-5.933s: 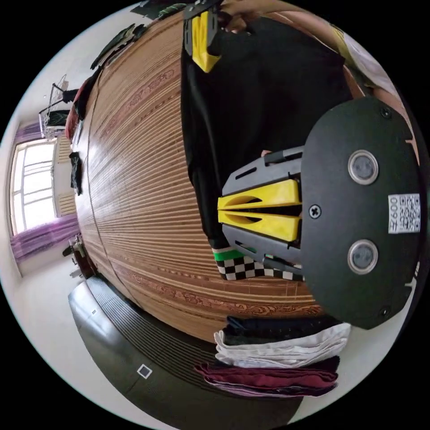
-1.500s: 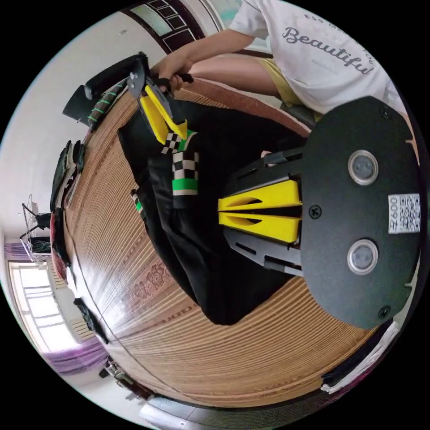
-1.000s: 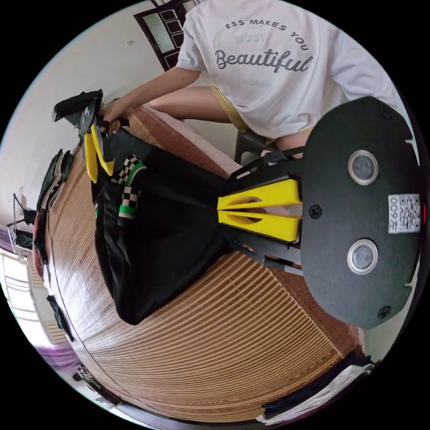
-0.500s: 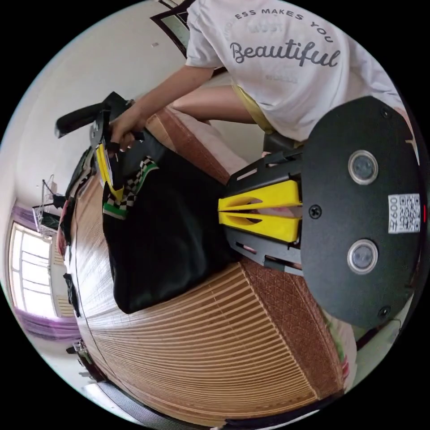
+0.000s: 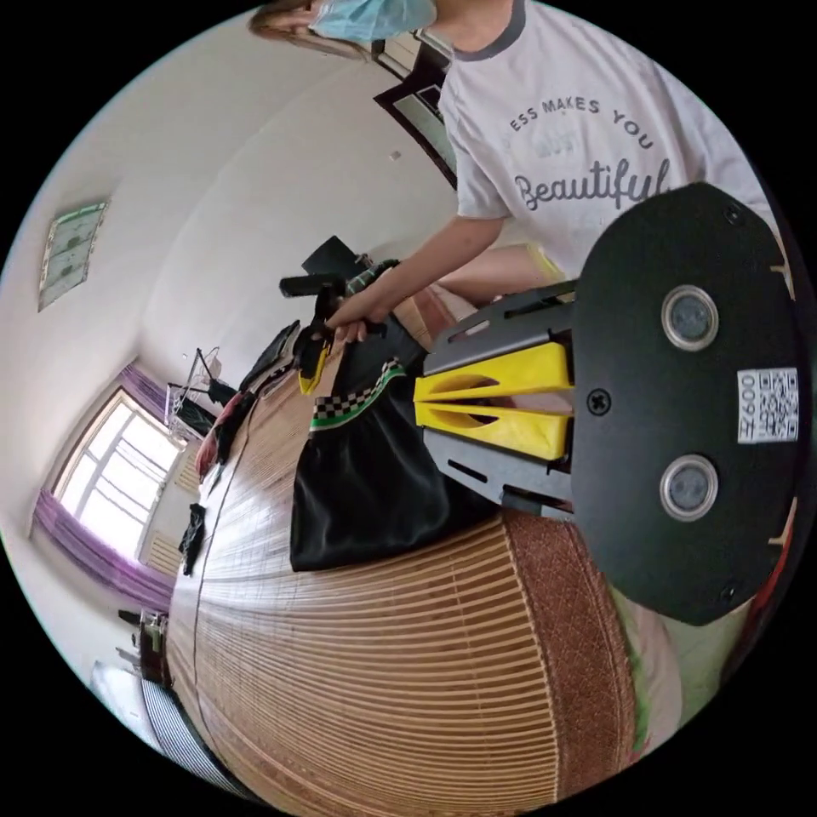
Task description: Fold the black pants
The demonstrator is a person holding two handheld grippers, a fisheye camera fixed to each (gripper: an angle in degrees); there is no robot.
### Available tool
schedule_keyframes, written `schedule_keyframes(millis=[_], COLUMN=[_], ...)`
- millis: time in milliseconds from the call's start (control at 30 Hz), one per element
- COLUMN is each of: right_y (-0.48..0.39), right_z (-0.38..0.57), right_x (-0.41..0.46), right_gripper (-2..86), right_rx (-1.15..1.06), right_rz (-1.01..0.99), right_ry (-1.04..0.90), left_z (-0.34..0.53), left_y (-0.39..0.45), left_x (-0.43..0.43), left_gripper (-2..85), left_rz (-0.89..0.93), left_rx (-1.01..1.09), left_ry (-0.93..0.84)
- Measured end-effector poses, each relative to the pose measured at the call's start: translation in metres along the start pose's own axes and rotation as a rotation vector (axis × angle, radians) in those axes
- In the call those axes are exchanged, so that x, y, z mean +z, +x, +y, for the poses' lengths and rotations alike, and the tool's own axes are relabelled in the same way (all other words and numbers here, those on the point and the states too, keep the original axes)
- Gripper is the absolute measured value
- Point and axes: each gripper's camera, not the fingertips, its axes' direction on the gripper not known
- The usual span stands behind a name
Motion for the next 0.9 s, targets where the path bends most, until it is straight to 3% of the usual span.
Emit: schedule_keyframes(millis=[133,200,333,500,567,667,800,833,900], right_y=[-0.029,-0.013,0.043,0.005,-0.012,-0.014,-0.015,-0.017,-0.017], right_z=[-0.019,-0.015,-0.001,-0.009,-0.029,-0.056,-0.061,-0.058,-0.048], right_x=[0.056,0.058,0.001,-0.061,-0.062,-0.037,-0.024,-0.043,-0.089], right_gripper=[-0.4,-0.7,-0.8,-0.8,-0.9,-0.8,-0.8,-0.8,-0.7], right_rx=[-0.075,-0.060,0.224,0.074,0.006,-0.002,-0.056,-0.079,-0.075], right_rz=[-0.021,0.165,0.016,0.092,0.021,-0.082,0.006,0.008,0.074], right_ry=[-0.269,-0.306,-0.180,0.044,0.002,-0.179,-0.323,-0.284,-0.193], left_z=[-0.023,-0.013,0.034,0.049,0.044,0.029,-0.002,0.004,0.020], left_y=[0.014,0.012,0.011,0.038,0.088,0.138,0.143,0.139,0.148], left_x=[0.073,0.115,0.109,0.114,0.111,0.132,0.235,0.280,0.291], left_gripper=[0.3,0.4,0.6,0.6,0.6,0.6,0.5,0.5,0.5], left_rz=[-0.249,-0.413,-0.380,-0.461,-0.596,-0.510,-0.387,-0.401,-0.455], left_rx=[0.053,0.067,0.061,0.093,0.202,0.306,0.240,0.227,0.263], left_ry=[-0.160,-0.348,-0.160,-0.182,-0.090,0.071,-0.170,-0.340,-0.298])
